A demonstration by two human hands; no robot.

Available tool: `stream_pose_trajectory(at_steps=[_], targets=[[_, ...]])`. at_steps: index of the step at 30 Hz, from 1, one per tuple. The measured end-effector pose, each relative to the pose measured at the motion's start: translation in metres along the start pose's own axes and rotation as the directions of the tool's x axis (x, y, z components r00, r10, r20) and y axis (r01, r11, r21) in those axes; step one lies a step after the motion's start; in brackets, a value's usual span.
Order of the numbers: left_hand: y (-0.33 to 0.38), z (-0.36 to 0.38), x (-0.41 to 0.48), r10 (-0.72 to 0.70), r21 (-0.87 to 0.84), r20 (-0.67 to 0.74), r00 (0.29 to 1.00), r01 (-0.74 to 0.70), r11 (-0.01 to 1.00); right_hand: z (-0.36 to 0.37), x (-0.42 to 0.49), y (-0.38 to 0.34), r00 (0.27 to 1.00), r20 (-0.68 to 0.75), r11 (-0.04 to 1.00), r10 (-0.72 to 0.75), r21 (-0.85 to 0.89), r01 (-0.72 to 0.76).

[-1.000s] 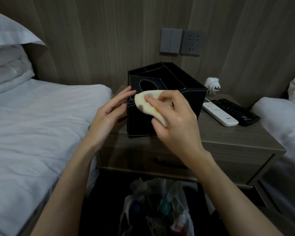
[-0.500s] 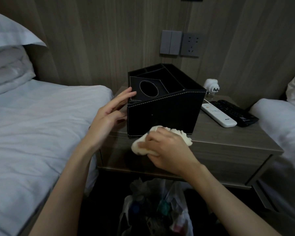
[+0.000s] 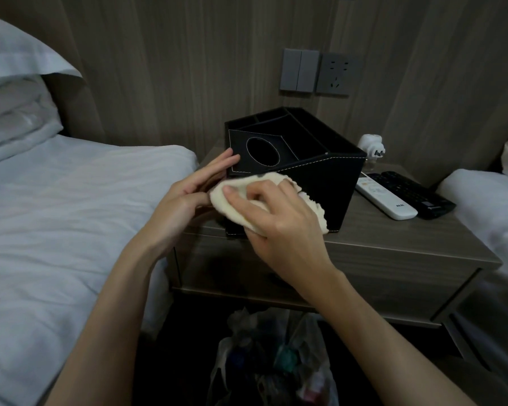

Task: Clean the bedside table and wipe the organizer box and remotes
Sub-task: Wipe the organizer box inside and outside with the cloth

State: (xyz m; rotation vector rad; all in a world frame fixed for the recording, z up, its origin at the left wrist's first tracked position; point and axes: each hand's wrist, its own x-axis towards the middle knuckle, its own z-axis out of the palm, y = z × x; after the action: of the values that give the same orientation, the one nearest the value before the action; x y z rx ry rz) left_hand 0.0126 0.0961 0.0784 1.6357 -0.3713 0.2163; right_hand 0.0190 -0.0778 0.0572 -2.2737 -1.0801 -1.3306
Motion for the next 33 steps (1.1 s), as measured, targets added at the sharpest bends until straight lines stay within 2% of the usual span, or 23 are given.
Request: stream_pose_trajectory(at_steps=[5, 9, 11, 14, 16, 18, 25, 28, 33], targets=[[-0.002, 0.0, -0.001, 0.023, 0.007, 0.014, 1.0, -0.023, 1.0, 0.009, -0.025, 0.003, 0.976, 0.198, 0.996, -0.091, 0.002, 0.093], [-0.004, 0.004, -0.002, 0.055, 0.012, -0.038, 0.998, -0.054, 0.998, 0.006, -0.039, 0.008, 0.903, 0.376, 0.977, -0.21, 0.045, 0.208], [-0.003, 0.009, -0.002, 0.067, 0.012, -0.077, 0.995, -0.067, 0.998, -0.006, -0.04, 0.011, 0.92, 0.32, 0.974, -0.225, 0.082, 0.209], [-0.001, 0.018, -0.002, 0.165, 0.141, -0.15, 0.975, -0.144, 0.979, -0.033, -0.032, 0.021, 0.989, 0.066, 0.991, -0.129, 0.052, 0.125], [-0.003, 0.024, -0.001, 0.235, 0.236, -0.169, 0.957, -0.193, 0.953, -0.05, -0.025, 0.034, 0.995, -0.067, 0.997, -0.073, -0.018, 0.072], [-0.006, 0.031, -0.001, 0.29, 0.332, -0.159, 0.944, -0.226, 0.916, -0.059, -0.018, 0.048, 0.993, -0.112, 0.998, -0.033, -0.056, 0.027], [-0.011, 0.037, -0.001, 0.346, 0.41, -0.135, 0.929, -0.265, 0.873, -0.045, -0.005, 0.062, 0.996, -0.053, 0.997, 0.077, 0.026, -0.076], [-0.012, 0.035, 0.001, 0.361, 0.431, -0.135, 0.923, -0.273, 0.86, -0.039, -0.016, 0.064, 0.999, -0.021, 0.999, 0.027, 0.045, -0.026], [-0.012, 0.037, 0.0, 0.365, 0.428, -0.143, 0.92, -0.275, 0.861, -0.026, -0.045, 0.06, 0.984, 0.164, 0.998, -0.063, 0.023, 0.06]])
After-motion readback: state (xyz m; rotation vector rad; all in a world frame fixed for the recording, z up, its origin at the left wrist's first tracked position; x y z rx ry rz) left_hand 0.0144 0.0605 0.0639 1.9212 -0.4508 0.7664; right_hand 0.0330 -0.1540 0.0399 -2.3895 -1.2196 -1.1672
